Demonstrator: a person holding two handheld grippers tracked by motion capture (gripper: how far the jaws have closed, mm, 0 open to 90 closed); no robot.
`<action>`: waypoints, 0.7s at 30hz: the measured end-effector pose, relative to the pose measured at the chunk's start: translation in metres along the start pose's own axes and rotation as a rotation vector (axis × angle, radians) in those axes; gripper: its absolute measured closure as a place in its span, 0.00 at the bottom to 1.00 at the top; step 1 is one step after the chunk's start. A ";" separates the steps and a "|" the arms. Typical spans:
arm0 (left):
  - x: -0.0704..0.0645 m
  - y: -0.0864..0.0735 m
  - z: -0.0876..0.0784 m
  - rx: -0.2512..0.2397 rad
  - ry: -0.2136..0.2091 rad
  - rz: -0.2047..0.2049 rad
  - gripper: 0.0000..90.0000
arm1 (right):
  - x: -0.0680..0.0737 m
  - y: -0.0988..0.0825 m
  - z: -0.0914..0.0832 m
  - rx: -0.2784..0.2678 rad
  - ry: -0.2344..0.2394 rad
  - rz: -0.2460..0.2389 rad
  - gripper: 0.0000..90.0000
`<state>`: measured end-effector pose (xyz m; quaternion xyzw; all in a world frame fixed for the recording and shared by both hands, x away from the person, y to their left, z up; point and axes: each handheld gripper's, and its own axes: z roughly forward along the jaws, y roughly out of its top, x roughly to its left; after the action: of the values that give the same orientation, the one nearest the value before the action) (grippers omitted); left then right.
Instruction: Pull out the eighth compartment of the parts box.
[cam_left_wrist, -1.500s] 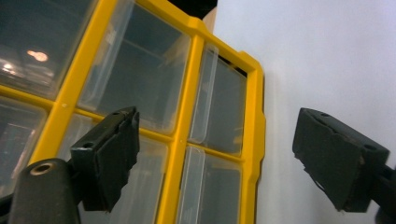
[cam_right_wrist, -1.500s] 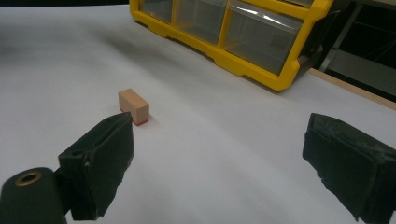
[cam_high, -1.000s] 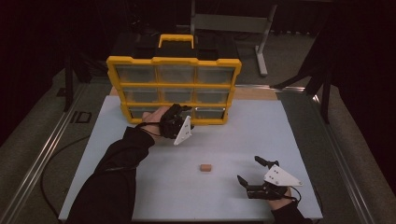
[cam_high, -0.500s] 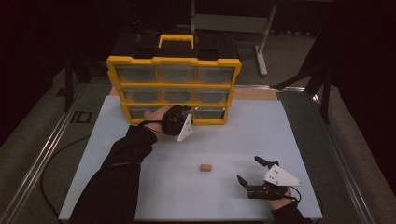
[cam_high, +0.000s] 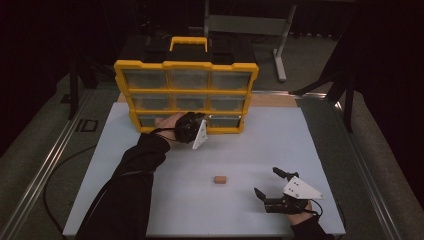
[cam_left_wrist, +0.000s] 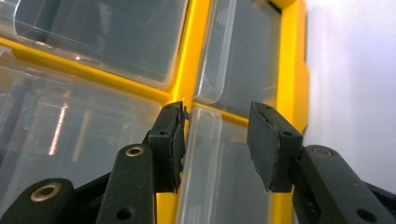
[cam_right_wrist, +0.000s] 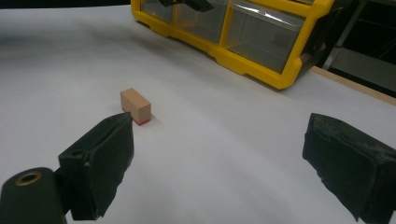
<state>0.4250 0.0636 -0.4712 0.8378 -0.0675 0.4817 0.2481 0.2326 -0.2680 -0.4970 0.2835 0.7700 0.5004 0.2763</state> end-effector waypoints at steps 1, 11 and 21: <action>0.000 0.000 0.001 -0.003 -0.011 -0.008 0.63 | 0.000 0.000 0.000 0.000 0.001 0.000 0.10; -0.003 0.001 0.004 0.014 0.013 0.017 0.69 | 0.001 0.000 0.001 0.002 0.005 0.001 0.10; -0.005 0.005 0.005 0.054 0.042 0.015 0.73 | 0.002 0.001 0.000 0.003 0.004 0.000 0.10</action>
<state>0.4246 0.0563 -0.4753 0.8334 -0.0555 0.5025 0.2232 0.2317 -0.2664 -0.4965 0.2831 0.7713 0.4999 0.2741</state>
